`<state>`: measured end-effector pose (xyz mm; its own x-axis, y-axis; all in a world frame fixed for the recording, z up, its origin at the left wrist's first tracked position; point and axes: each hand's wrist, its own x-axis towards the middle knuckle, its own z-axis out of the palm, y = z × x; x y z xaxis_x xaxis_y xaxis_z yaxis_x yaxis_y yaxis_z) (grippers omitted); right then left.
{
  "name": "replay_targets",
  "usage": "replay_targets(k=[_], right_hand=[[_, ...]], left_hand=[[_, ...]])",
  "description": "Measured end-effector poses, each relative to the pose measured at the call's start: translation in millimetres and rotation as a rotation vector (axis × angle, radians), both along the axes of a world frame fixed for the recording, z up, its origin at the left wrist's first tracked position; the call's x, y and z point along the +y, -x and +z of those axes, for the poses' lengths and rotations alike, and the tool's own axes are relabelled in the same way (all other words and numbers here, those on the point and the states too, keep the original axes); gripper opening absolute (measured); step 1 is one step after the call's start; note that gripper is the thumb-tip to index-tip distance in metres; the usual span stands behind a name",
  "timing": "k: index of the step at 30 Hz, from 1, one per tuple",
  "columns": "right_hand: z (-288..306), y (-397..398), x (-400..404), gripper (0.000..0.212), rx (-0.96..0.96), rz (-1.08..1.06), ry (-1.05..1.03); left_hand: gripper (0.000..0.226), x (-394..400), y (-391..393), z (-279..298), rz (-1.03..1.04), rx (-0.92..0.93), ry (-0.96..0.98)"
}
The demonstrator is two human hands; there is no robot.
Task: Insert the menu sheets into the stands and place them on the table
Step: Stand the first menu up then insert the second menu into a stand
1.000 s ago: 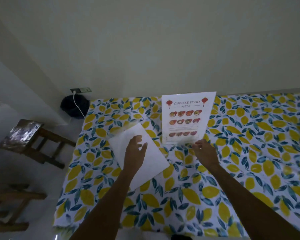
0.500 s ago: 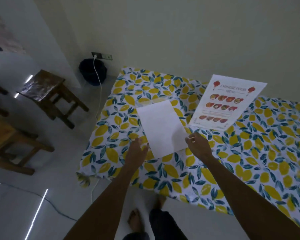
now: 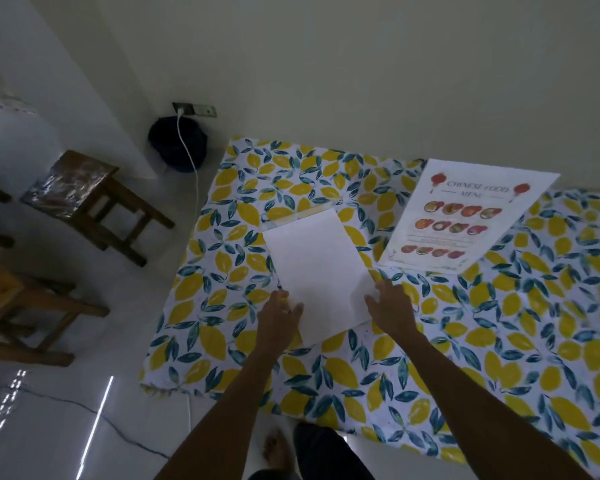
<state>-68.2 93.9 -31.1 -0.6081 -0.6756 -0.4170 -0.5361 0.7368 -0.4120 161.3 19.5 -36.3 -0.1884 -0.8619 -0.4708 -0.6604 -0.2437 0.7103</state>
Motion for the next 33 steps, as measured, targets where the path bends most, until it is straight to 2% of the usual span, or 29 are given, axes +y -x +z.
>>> replay_targets(k=[3,5,8,10,12,15,19,25,28,33], right_hand=[[3.3,-1.9,-1.0,0.04,-0.026,-0.044,0.012],[6.5,-0.7,-0.4,0.039,-0.046,-0.043,0.03],[14.4,-1.9,3.1,0.043,-0.042,0.035,0.063],[20.1,-4.0,8.6,0.047,-0.023,0.11,0.094],[23.8,-6.3,19.0,0.039,-0.028,0.141,0.123],[38.0,-17.0,40.0,0.026,-0.15,0.088,0.238],[58.4,-43.2,83.6,0.032,-0.227,0.074,0.334],[88.8,-75.7,136.6,0.032,-0.266,0.074,0.476],[100.2,-81.2,146.2,0.037,-0.287,0.049,0.543],[122.9,-72.3,125.9,0.025,-0.236,0.049,0.607]], left_hand=[[0.048,-2.7,1.1,-3.4,0.049,0.021,-0.041],[0.045,-6.2,-2.1,-2.9,0.07,0.015,-0.058],[0.043,-11.5,-9.8,4.7,0.086,0.031,-0.03],[0.035,-14.5,-19.7,9.3,0.015,0.007,0.067],[0.03,-15.6,-35.9,11.7,-0.042,-0.004,0.169],[0.034,-13.4,-63.3,18.9,-0.107,0.029,0.271],[0.033,0.7,-91.6,35.7,-0.206,0.061,0.256],[0.033,18.4,-122.0,61.2,-0.205,0.274,0.165],[0.033,18.3,-124.9,74.3,-0.267,0.274,0.199],[0.027,5.6,-112.9,102.5,-0.312,0.29,0.319]])
